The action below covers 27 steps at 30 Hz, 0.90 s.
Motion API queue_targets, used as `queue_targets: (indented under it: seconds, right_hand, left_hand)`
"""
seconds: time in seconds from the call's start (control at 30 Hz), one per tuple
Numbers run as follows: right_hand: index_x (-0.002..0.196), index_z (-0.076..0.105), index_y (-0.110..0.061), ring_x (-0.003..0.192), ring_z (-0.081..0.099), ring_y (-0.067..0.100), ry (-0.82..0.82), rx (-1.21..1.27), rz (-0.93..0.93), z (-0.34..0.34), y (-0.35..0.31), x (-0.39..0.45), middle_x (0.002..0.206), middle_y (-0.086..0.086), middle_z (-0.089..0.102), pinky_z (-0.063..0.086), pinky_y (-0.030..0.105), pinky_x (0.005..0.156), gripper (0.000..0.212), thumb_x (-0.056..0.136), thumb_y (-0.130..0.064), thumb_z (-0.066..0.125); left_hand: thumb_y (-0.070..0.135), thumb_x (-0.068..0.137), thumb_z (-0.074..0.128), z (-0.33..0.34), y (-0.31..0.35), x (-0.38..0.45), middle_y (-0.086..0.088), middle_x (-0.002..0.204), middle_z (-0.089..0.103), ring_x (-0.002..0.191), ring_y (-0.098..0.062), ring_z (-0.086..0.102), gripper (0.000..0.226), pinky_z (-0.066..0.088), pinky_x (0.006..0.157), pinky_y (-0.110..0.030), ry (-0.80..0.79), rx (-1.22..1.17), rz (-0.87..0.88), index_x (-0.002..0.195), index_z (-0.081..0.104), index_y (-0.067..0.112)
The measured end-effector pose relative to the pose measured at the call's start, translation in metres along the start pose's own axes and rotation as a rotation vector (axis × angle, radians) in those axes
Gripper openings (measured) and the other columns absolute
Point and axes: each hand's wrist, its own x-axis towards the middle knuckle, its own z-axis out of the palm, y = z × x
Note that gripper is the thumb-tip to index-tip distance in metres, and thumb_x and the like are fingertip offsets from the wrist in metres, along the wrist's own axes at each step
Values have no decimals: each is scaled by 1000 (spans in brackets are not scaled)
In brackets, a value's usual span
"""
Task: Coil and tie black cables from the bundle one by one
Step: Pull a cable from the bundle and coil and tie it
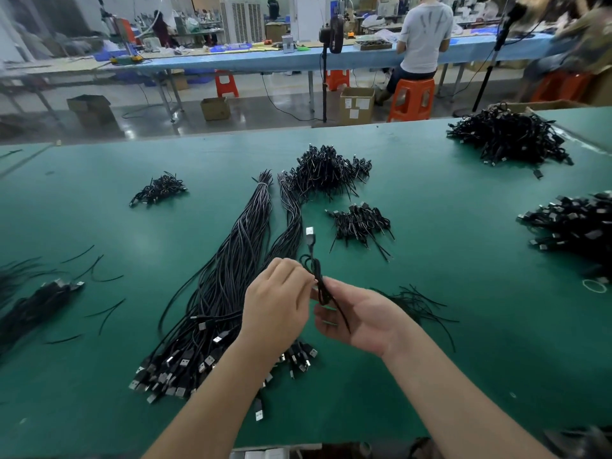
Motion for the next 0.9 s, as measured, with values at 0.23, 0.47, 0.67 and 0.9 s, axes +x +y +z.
queue_targets:
  seconds: [0.23,0.47,0.67,0.9]
  right_hand:
    - [118,70,-11,99,67,11,111,-507,-415,-2,0,-5,112,6,74,52,20,87,27,96,0,59]
    - [107,77,-14,91,62,5,192,-892,-723,-8,1,-7,101,-2,65,51,21,84,23,92,-1,66]
    - [114,71,-14,89,71,17,317,-719,-366,-18,-10,-10,103,2,73,58,26,79,23,99,-27,59]
    - [92,72,-4,65,65,19,109,-455,-145,-9,-23,-17,85,12,71,53,29,57,35,101,-33,55]
  left_hand:
    - [23,87,77,-4,14,7,6,68,65,60,-1,55,15,45,60,-18,-197,-453,-713,73,73,26]
    - [23,86,79,-5,10,14,9,48,53,41,-12,34,18,33,51,-25,-364,-911,-1158,70,73,16]
    - [16,87,76,-2,12,11,11,79,65,64,-7,57,10,52,62,-26,-154,-367,-527,78,72,16]
    - [1,82,78,0,14,7,-1,84,68,69,-17,64,10,55,59,-34,-39,8,78,80,73,10]
